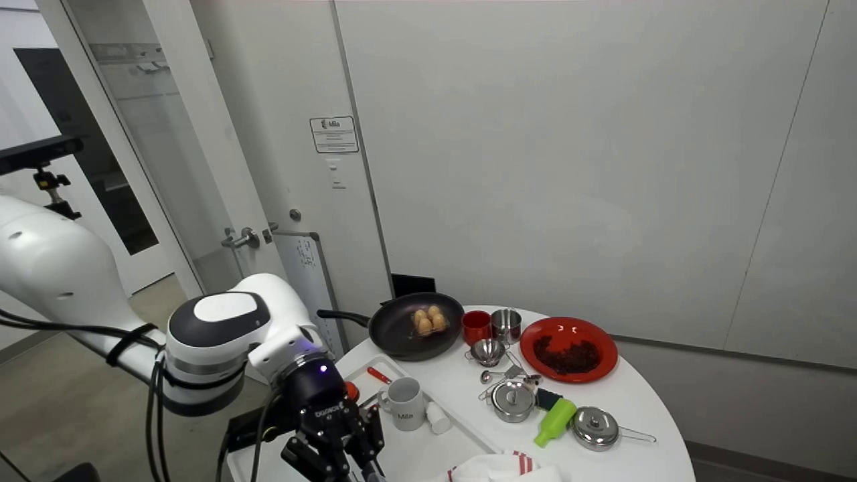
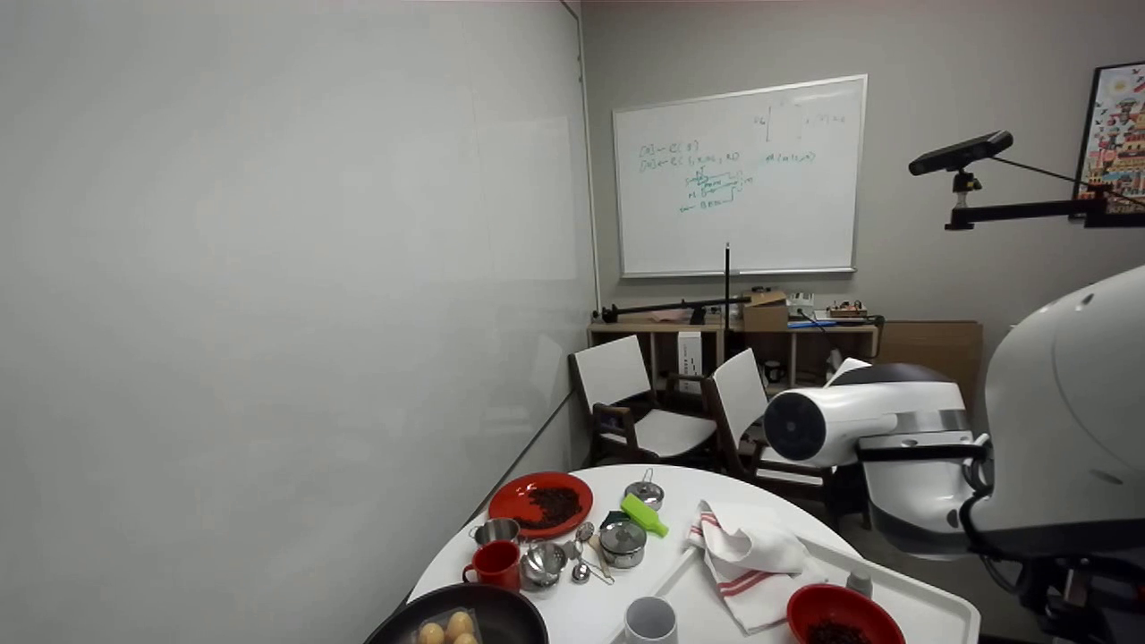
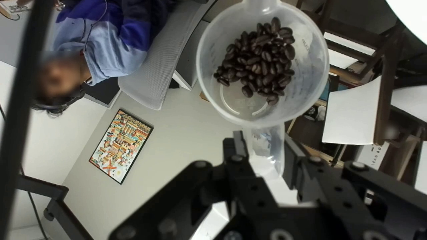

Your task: Pour the contents in the clear jug into the red bowl

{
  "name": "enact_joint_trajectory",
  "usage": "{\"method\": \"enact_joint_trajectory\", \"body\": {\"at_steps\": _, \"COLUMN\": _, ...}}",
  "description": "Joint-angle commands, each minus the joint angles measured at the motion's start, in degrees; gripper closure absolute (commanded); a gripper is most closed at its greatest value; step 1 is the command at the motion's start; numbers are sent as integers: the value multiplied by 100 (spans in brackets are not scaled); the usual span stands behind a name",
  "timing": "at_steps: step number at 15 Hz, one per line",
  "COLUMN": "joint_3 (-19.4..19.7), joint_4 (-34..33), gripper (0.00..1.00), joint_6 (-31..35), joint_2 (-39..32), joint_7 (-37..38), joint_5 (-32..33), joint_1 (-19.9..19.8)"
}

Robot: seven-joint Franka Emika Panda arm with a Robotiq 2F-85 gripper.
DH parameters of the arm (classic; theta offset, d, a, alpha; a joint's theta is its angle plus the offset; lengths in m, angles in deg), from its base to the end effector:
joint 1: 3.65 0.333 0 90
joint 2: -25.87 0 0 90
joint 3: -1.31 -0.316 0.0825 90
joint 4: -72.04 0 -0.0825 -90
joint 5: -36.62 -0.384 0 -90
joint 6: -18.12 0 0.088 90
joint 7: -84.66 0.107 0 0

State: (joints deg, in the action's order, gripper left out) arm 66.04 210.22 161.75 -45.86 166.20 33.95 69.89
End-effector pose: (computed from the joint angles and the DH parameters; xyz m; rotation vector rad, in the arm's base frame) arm 0.4471 -0.0759 0.1273 1.6165 -1.1698 0.5485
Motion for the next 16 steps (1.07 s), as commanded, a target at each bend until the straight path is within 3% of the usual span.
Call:
{"method": "enact_joint_trajectory", "body": {"at_steps": 1, "joint_3": 40, "joint_4": -233, "gripper": 92, "joint_6": -7, "joint_2": -23, "joint_7": 21, "joint_5": 250, "joint_1": 3}}
{"method": "enact_joint_trajectory", "body": {"at_steps": 8, "joint_3": 45, "joint_4": -862, "gripper": 92, "joint_6": -103, "joint_2": -164, "joint_7": 71, "joint_5": 604, "joint_1": 12}}
{"method": "enact_joint_trajectory", "body": {"at_steps": 16, "joint_3": 60, "joint_4": -1114, "gripper": 92, "joint_6": -348, "joint_2": -543, "joint_7": 363, "joint_5": 945, "joint_1": 129}}
